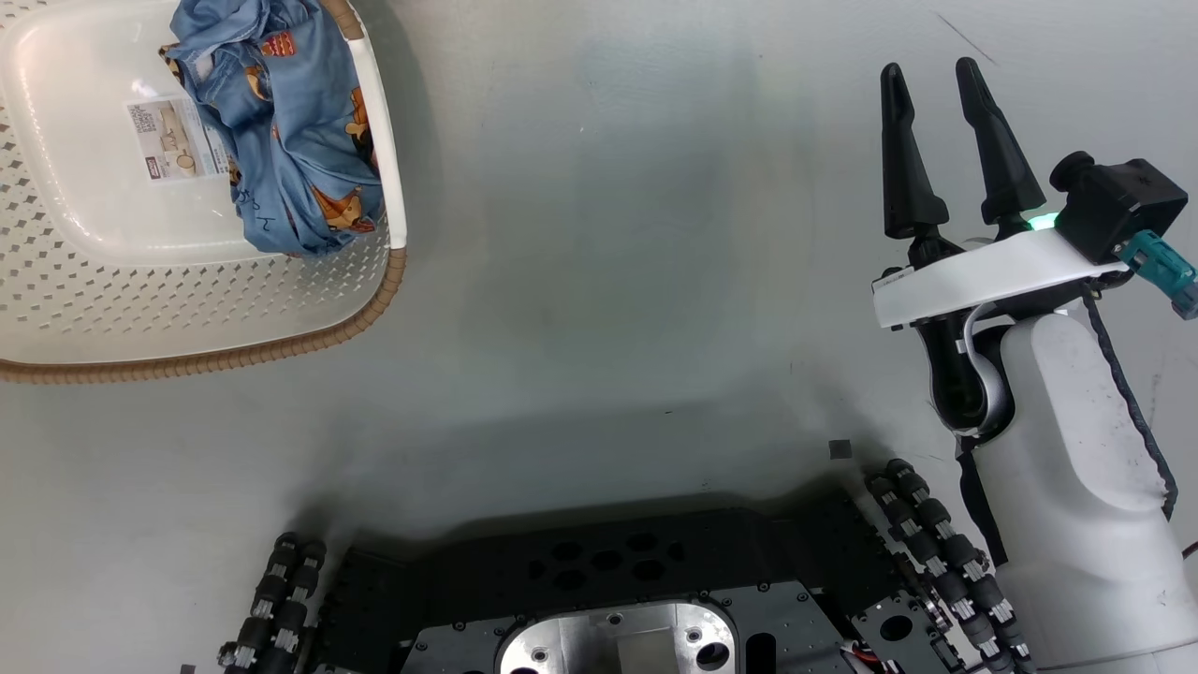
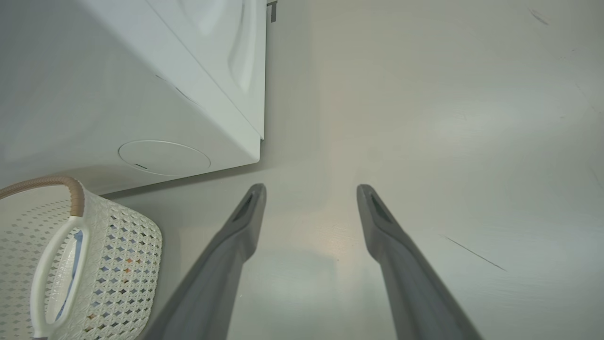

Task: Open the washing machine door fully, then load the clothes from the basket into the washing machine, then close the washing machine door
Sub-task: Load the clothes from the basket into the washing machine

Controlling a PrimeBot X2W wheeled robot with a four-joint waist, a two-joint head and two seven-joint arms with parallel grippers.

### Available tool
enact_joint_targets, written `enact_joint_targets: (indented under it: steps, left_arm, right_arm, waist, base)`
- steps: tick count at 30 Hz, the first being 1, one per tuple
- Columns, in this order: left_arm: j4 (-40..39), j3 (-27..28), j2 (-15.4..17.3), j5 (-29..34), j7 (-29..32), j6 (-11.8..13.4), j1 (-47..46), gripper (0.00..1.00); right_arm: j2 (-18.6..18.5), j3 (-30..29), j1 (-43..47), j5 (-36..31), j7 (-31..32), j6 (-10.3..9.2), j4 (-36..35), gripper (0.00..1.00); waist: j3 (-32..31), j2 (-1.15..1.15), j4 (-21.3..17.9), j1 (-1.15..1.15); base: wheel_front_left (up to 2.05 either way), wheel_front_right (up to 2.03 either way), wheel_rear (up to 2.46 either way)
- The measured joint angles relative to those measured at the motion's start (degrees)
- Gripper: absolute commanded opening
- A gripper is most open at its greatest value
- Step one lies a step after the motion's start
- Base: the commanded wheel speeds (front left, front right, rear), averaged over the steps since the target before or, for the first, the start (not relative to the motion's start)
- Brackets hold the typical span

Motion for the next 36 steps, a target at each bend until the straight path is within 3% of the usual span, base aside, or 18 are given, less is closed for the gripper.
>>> enact_joint_targets:
  steps: [13, 14, 15, 16, 36]
  left_arm:
    - [6.1, -1.5, -0.2, -3.3, 0.0, 0.0, -0.3, 0.02]
    - [6.3, -1.5, -0.2, -3.3, -0.3, 0.0, -0.3, 0.27]
    - [6.6, -1.5, -0.2, -3.4, -0.8, 0.0, -0.3, 0.76]
    - [7.1, -1.5, -0.3, -3.4, -1.0, 0.0, -0.3, 1.0]
    - [12.9, -2.7, -3.2, -4.8, -8.3, 0.0, 5.1, 1.0]
  right_arm:
    - [0.0, -0.1, -0.2, 0.0, 0.0, 0.0, 0.6, 1.0]
    - [0.0, -0.1, -0.3, 0.0, 0.0, 0.0, 0.6, 1.0]
    - [0.0, -0.2, -0.5, 0.0, 0.0, 0.0, 0.6, 1.0]
    - [0.0, -0.3, -0.6, 0.0, 0.0, 0.0, 0.6, 1.0]
    - [0.0, -3.0, -1.2, 0.0, 0.0, 0.0, 1.2, 1.0]
  waist:
    - [-0.4, 0.0, 0.2, 0.0]
    - [-0.5, 0.0, 0.2, 0.0]
    - [-0.7, 0.0, 0.2, 0.0]
    - [-0.9, 0.0, 0.2, 0.0]
    - [-7.0, 0.0, 1.7, 0.0]
  base:
    - [0.0, 0.0, 0.0]
    - [0.0, 0.0, 0.0]
    - [0.0, 0.0, 0.0]
    - [0.0, 0.0, 0.0]
    - [0.0, 0.0, 0.0]
